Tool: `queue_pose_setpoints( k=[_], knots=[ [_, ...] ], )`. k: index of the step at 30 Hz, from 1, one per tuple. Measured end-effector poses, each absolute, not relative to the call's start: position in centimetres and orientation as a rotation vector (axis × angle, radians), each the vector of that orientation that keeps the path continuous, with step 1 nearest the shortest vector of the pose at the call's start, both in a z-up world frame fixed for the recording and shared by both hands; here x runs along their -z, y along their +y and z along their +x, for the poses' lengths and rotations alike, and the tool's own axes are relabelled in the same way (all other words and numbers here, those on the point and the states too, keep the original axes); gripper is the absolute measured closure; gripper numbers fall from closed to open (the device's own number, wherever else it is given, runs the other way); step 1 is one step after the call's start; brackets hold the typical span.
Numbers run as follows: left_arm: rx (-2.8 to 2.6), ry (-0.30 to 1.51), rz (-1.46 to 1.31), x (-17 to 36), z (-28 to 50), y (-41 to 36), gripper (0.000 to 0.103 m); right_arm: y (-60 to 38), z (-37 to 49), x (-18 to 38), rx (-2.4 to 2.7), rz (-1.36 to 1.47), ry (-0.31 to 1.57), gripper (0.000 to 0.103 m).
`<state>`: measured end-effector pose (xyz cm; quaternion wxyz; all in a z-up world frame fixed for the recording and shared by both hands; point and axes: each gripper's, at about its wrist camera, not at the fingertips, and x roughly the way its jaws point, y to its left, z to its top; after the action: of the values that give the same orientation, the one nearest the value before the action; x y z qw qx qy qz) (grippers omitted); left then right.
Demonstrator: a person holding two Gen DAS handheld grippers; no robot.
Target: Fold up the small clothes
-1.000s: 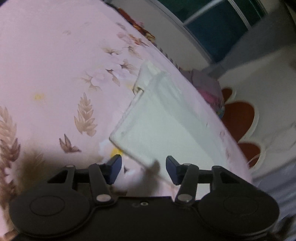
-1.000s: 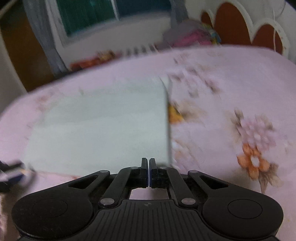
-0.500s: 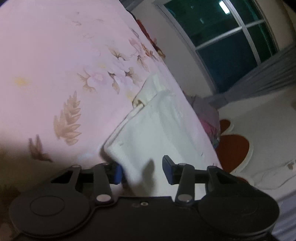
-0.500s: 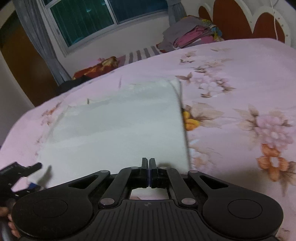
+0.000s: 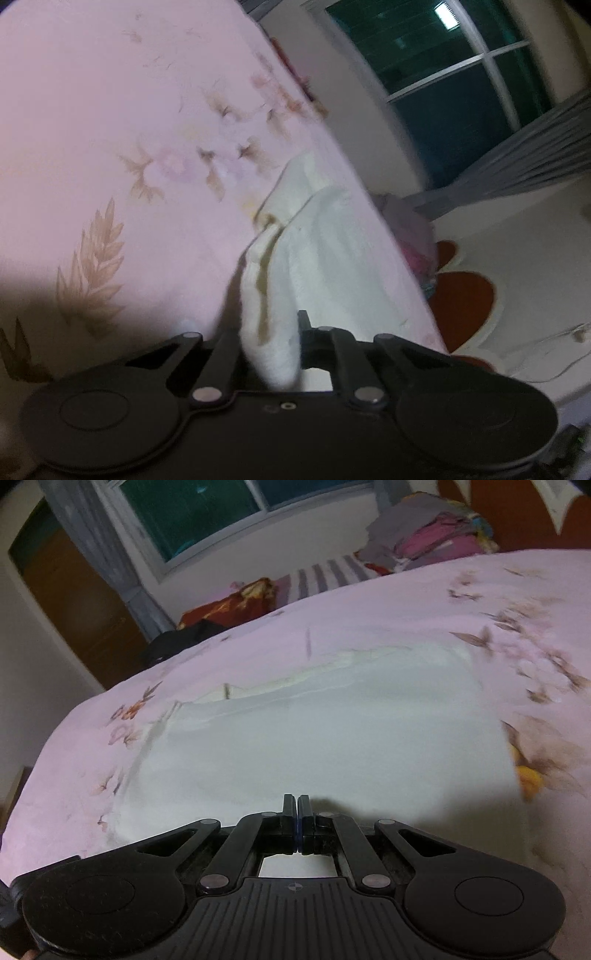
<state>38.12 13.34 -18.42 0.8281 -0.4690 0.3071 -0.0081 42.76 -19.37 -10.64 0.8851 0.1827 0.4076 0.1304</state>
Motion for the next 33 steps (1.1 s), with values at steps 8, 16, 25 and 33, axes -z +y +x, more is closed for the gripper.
queue_pose_setpoints(
  k=[8,16,25,33],
  knots=[
    [-0.011,0.621,-1.04,19.3,37.9,13.6,0.087,-16.8,44.7,13.1,-0.294,0.262,0.879,0.103],
    [-0.011,0.645,-0.995,19.0,39.6,13.4,0.092,-17.3,45.5,13.1,-0.279,0.311,0.894,0.103],
    [-0.052,0.667,-0.931,18.2,39.7,13.0,0.094,-17.8,46.1,13.2,-0.292,0.314,0.882,0.103],
    [0.064,0.605,-0.623,10.7,40.2,7.3,0.096,-21.9,46.0,12.2,-0.316,0.462,0.861,0.103]
  ],
)
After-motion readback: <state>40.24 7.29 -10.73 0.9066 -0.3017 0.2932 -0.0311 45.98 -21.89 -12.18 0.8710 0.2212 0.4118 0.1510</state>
